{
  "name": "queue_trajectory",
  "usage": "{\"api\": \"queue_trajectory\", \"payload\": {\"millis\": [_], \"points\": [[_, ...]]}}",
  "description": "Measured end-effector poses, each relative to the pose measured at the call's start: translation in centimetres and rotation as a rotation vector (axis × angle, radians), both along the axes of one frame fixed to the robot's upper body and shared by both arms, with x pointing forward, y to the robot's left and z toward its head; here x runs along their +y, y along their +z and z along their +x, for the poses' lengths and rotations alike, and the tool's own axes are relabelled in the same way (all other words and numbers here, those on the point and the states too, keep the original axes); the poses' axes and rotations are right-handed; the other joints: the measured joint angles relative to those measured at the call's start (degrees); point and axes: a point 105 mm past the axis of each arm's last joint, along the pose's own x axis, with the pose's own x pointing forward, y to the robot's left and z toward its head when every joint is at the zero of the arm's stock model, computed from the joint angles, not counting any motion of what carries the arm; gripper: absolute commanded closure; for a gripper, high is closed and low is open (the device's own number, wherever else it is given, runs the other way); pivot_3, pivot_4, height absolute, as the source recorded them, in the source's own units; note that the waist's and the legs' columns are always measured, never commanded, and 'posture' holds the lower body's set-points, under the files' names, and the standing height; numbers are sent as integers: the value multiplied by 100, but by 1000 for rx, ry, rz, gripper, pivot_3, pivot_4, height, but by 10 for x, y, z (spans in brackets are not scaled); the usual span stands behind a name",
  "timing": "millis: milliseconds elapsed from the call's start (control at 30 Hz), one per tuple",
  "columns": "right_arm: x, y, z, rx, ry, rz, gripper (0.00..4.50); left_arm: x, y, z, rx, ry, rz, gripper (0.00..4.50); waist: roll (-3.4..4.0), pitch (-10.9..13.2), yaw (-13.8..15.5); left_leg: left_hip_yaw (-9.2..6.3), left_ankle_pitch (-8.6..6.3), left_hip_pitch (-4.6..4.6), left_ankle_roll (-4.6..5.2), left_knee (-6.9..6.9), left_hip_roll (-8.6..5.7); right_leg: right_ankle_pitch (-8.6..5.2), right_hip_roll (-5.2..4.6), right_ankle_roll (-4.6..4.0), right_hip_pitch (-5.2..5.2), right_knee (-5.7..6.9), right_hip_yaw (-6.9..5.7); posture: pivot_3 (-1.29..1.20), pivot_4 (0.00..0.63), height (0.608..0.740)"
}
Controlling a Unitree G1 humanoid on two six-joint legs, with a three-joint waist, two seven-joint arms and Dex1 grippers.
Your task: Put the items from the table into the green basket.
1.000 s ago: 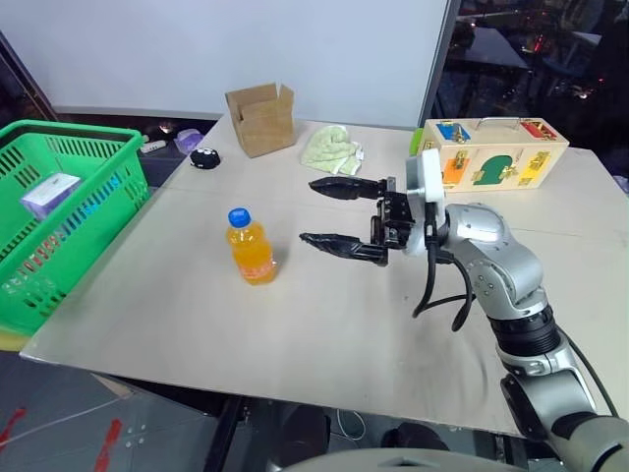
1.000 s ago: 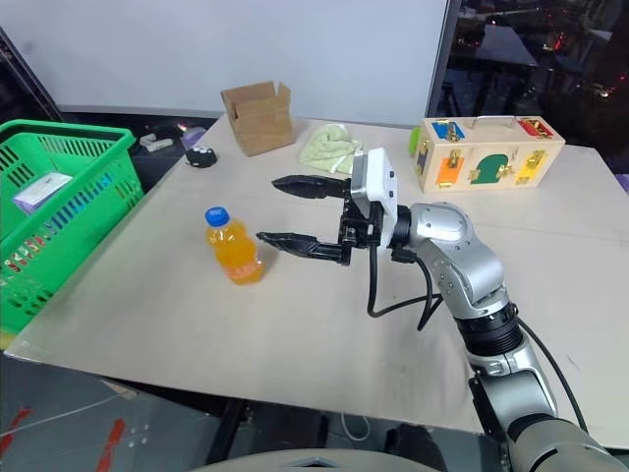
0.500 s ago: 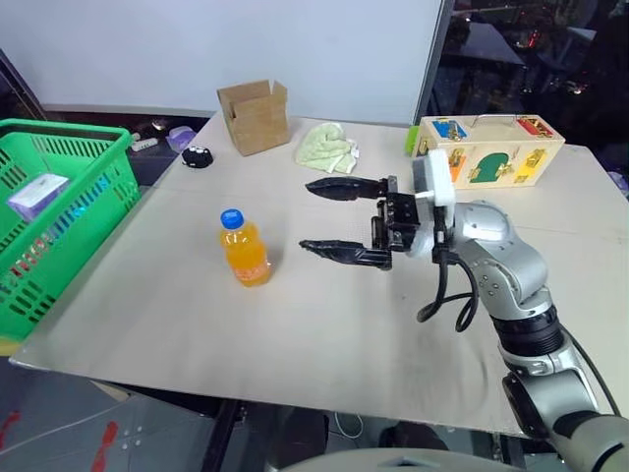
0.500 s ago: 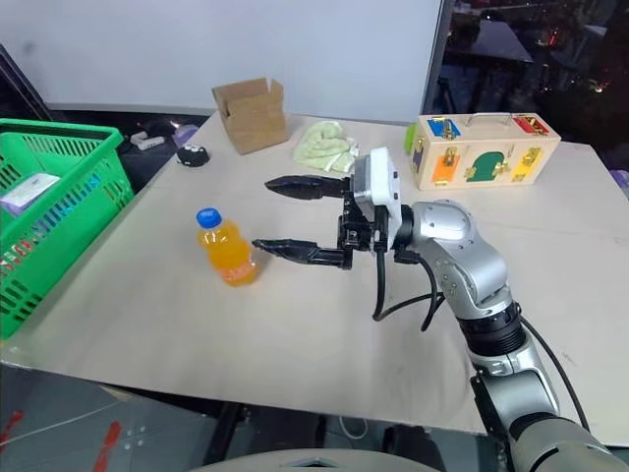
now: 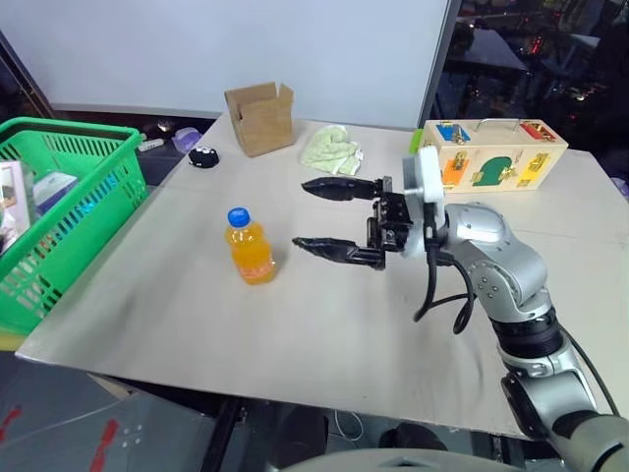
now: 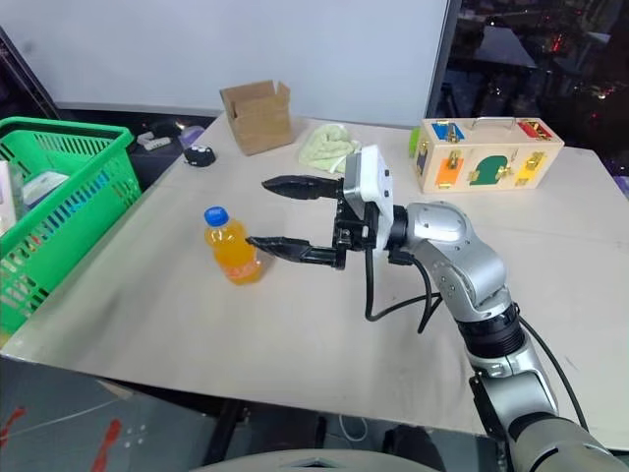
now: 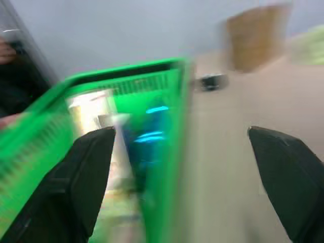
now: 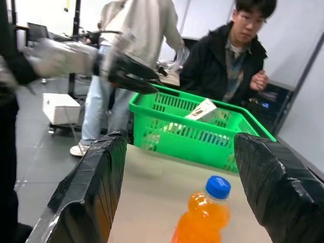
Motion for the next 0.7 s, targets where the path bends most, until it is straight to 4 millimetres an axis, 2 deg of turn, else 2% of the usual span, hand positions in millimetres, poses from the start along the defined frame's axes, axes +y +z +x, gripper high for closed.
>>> {"api": "queue_trajectory", "payload": {"millis": [100, 200, 300, 400, 500, 600, 700], "points": [[0, -2, 3, 13, -27, -14, 915, -44, -9, 8, 51, -134, -48, 128, 8, -1, 14, -7, 1, 5, 1, 4, 0, 2, 8, 3, 8, 7, -2, 318, 0, 740], [-2, -8, 8, 44, -70, -34, 915, -80, -31, 20, 124, -236, -86, 128, 19, -4, 4, -13, 2, 14, 0, 8, 1, 8, 20, 12, 16, 11, 0, 264, 0, 740], [-14, -25, 18, 108, -164, -108, 915, -119, -56, 50, 191, -354, -149, 128, 42, 1, 34, -26, 3, 22, 0, 25, -1, 8, 24, 12, 40, 9, -10, 201, 0, 740], [-33, -41, 21, 149, -246, -189, 915, -144, -63, 71, 205, -415, -173, 128, 38, -1, -47, -21, 3, 13, -1, 40, -2, 10, 23, 15, 43, 2, -5, 120, 0, 740], [-54, -48, 22, 184, -324, -227, 64, -153, -73, 84, 231, -412, -156, 0, 38, -2, -227, -9, 3, 13, -1, 43, -14, 10, 16, 17, 47, -5, 11, 66, 0, 740], [-67, -53, 15, 211, -355, -244, 64, -152, -85, 93, 254, -376, -163, 0, 52, 5, -482, -12, 2, 16, 0, 39, -12, 10, 21, 17, 45, 0, 17, 19, 0, 740], [-70, -51, 5, 205, -359, -257, 64, -153, -90, 96, 267, -369, -166, 0, 58, 9, -688, -18, 2, 16, 1, 36, -8, 10, 24, 17, 41, 4, 14, -5, 0, 740]]}}
